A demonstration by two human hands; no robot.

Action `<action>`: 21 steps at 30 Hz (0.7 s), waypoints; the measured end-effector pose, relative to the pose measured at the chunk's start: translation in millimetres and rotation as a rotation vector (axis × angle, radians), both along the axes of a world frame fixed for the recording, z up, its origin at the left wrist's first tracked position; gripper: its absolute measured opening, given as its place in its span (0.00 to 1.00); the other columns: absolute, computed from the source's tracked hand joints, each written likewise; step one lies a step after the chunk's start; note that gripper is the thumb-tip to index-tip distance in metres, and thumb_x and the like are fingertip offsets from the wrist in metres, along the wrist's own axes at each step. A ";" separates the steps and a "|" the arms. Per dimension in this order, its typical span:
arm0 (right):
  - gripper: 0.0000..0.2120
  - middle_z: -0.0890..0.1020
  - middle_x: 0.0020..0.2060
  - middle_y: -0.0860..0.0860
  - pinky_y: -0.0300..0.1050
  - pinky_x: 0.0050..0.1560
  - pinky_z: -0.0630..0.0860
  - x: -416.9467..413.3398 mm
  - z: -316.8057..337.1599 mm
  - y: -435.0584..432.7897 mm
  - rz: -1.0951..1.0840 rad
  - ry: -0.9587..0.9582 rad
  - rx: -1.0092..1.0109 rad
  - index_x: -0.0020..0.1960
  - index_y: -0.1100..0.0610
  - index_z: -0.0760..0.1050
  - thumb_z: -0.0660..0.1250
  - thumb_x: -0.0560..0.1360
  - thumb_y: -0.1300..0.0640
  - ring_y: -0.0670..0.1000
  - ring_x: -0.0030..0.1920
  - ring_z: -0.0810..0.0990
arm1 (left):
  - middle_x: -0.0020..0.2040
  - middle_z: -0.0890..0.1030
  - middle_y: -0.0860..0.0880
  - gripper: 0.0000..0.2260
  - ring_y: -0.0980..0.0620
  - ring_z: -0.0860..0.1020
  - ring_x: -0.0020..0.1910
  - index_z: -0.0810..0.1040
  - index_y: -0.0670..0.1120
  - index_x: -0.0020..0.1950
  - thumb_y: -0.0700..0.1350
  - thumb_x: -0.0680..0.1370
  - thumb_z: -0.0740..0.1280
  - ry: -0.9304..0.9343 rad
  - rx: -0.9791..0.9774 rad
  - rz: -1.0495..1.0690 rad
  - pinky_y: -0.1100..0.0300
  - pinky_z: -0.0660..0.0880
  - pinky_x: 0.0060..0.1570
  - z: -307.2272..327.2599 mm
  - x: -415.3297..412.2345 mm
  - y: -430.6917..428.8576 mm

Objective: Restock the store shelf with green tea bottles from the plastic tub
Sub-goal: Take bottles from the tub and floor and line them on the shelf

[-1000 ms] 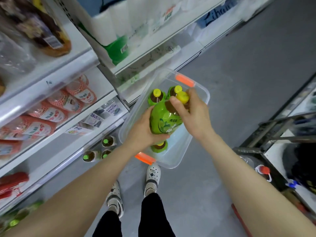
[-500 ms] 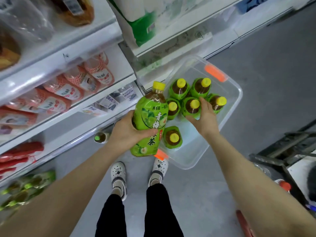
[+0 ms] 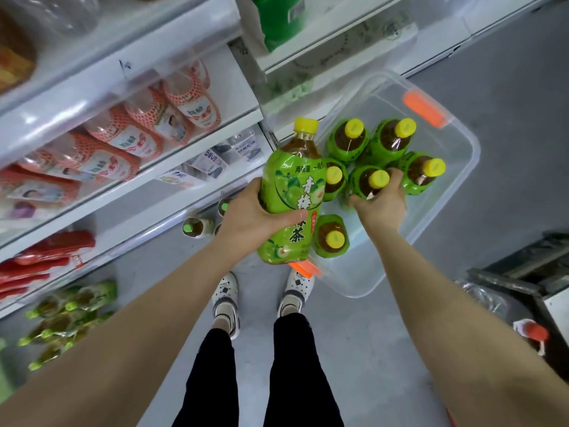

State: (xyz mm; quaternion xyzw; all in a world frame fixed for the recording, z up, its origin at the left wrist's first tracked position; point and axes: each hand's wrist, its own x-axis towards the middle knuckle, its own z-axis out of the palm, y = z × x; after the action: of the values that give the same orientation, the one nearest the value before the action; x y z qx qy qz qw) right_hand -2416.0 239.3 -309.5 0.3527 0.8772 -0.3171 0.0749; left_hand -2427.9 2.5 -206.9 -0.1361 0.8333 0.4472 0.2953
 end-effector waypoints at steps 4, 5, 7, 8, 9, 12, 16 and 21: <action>0.41 0.74 0.61 0.58 0.53 0.57 0.73 24.7 -4.0 3.8 0.061 -0.005 -0.052 0.71 0.51 0.62 0.79 0.64 0.54 0.61 0.59 0.75 | 0.54 0.82 0.56 0.37 0.57 0.80 0.52 0.74 0.55 0.58 0.66 0.53 0.76 -0.017 0.025 0.005 0.50 0.78 0.56 -2.0 -0.4 0.7; 0.43 0.72 0.62 0.58 0.52 0.59 0.73 28.8 -6.6 0.1 0.006 -0.001 -0.075 0.73 0.50 0.60 0.79 0.65 0.54 0.61 0.60 0.75 | 0.54 0.82 0.56 0.37 0.56 0.80 0.53 0.75 0.55 0.58 0.66 0.53 0.77 -0.022 0.033 0.009 0.50 0.78 0.56 -2.1 -0.3 1.0; 0.45 0.68 0.67 0.59 0.52 0.61 0.71 30.4 -12.2 -11.0 -0.142 -0.027 -0.155 0.75 0.52 0.56 0.78 0.67 0.53 0.62 0.62 0.74 | 0.54 0.82 0.56 0.37 0.56 0.81 0.53 0.75 0.54 0.59 0.66 0.53 0.77 -0.027 0.042 0.011 0.50 0.79 0.56 -3.2 -0.1 1.1; 0.46 0.66 0.68 0.59 0.53 0.62 0.71 28.5 -15.1 -16.6 -0.197 -0.061 -0.196 0.76 0.54 0.54 0.78 0.67 0.52 0.63 0.64 0.72 | 0.53 0.82 0.57 0.37 0.57 0.81 0.52 0.75 0.54 0.59 0.66 0.53 0.77 -0.028 0.042 0.012 0.50 0.79 0.56 -3.7 -0.2 0.9; 0.47 0.65 0.70 0.60 0.54 0.63 0.70 25.6 -18.9 -20.2 -0.230 -0.089 -0.221 0.76 0.55 0.54 0.78 0.67 0.51 0.63 0.65 0.72 | 0.53 0.82 0.57 0.37 0.57 0.81 0.52 0.75 0.54 0.60 0.65 0.53 0.77 -0.030 0.042 0.017 0.50 0.79 0.55 -3.8 0.2 0.7; 0.44 0.68 0.69 0.58 0.53 0.62 0.71 13.4 -26.3 -15.9 -0.248 -0.061 -0.206 0.72 0.58 0.57 0.80 0.66 0.50 0.62 0.65 0.73 | 0.53 0.82 0.57 0.36 0.56 0.81 0.52 0.75 0.55 0.61 0.62 0.56 0.79 -0.036 0.051 0.042 0.48 0.80 0.53 -3.6 0.9 0.1; 0.37 0.75 0.63 0.55 0.51 0.61 0.73 4.1 -25.8 6.8 -0.180 -0.016 -0.155 0.65 0.59 0.65 0.80 0.65 0.51 0.59 0.62 0.76 | 0.54 0.82 0.58 0.33 0.55 0.81 0.52 0.74 0.57 0.60 0.60 0.59 0.81 -0.020 0.051 0.069 0.46 0.80 0.51 -0.9 3.9 0.4; 0.35 0.78 0.60 0.54 0.48 0.58 0.73 23.1 8.1 13.9 -0.138 0.103 -0.164 0.64 0.57 0.69 0.80 0.63 0.49 0.57 0.59 0.77 | 0.53 0.82 0.58 0.35 0.54 0.82 0.52 0.74 0.58 0.60 0.64 0.56 0.79 -0.017 0.086 0.109 0.47 0.80 0.49 15.7 15.6 -0.3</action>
State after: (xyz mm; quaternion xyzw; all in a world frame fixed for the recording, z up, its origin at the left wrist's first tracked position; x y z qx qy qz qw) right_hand -2392.8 253.2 -301.4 0.3879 0.8247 -0.4100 0.0363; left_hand -2412.4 2.2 -191.2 -0.1724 0.8021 0.4967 0.2832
